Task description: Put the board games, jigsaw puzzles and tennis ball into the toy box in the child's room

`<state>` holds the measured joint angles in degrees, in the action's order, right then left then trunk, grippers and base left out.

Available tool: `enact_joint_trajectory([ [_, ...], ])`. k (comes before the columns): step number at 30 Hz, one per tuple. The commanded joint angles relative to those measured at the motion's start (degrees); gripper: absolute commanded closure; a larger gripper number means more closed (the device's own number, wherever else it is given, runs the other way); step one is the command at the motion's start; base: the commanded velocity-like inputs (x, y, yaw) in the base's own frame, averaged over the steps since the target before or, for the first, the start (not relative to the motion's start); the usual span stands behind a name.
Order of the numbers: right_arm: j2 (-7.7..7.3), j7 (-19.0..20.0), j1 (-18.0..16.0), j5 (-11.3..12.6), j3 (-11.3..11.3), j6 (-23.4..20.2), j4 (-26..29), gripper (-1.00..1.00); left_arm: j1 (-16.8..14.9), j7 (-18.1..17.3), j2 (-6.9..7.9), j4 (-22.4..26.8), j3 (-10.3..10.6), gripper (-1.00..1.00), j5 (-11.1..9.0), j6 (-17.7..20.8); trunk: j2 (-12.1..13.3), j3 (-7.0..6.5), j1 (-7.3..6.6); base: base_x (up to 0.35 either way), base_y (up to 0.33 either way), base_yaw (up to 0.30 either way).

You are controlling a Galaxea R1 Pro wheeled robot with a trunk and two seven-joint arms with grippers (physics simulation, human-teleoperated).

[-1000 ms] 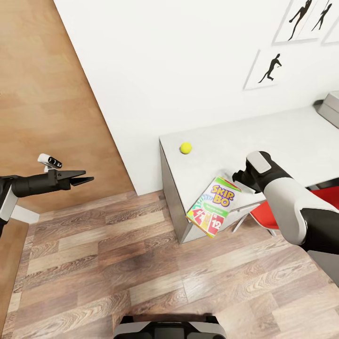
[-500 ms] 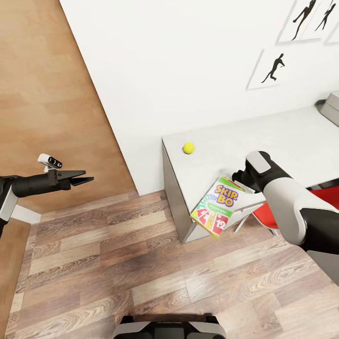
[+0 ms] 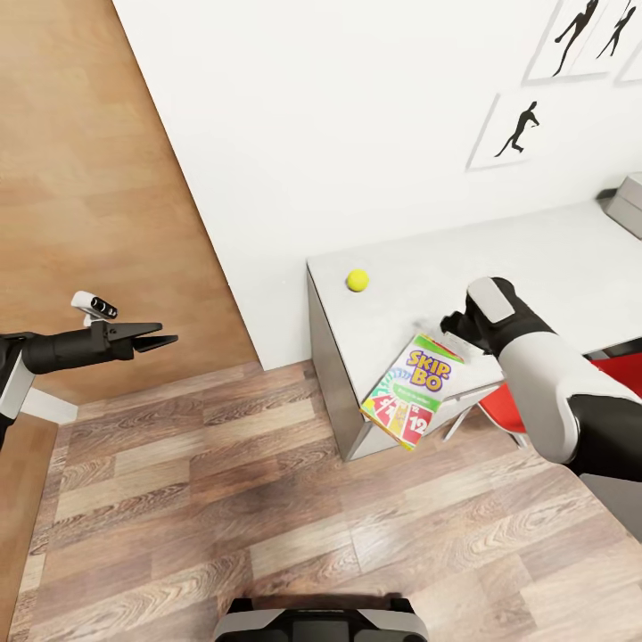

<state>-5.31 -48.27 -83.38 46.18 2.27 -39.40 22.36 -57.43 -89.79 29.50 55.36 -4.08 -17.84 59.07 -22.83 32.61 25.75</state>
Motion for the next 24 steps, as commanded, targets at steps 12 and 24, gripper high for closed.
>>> enact_joint_trajectory([
  [12, -0.33, -0.94, -0.03, 0.1, -0.07, -1.45, 9.45, -1.0, -0.04, -0.21, 0.07, 0.01, -0.04, -1.0, -0.06, 0.61, -0.09, 0.08, 0.03, 0.0, 0.0, 0.0],
  [24, -0.63, -1.03, 1.1, 0.21, 0.46, -6.93, 13.38, -1.0, 0.02, -0.21, 0.03, 0.05, -0.02, -1.0, -0.09, 0.61, -0.09, 0.08, 0.03, -0.066, 0.0, 0.0],
])
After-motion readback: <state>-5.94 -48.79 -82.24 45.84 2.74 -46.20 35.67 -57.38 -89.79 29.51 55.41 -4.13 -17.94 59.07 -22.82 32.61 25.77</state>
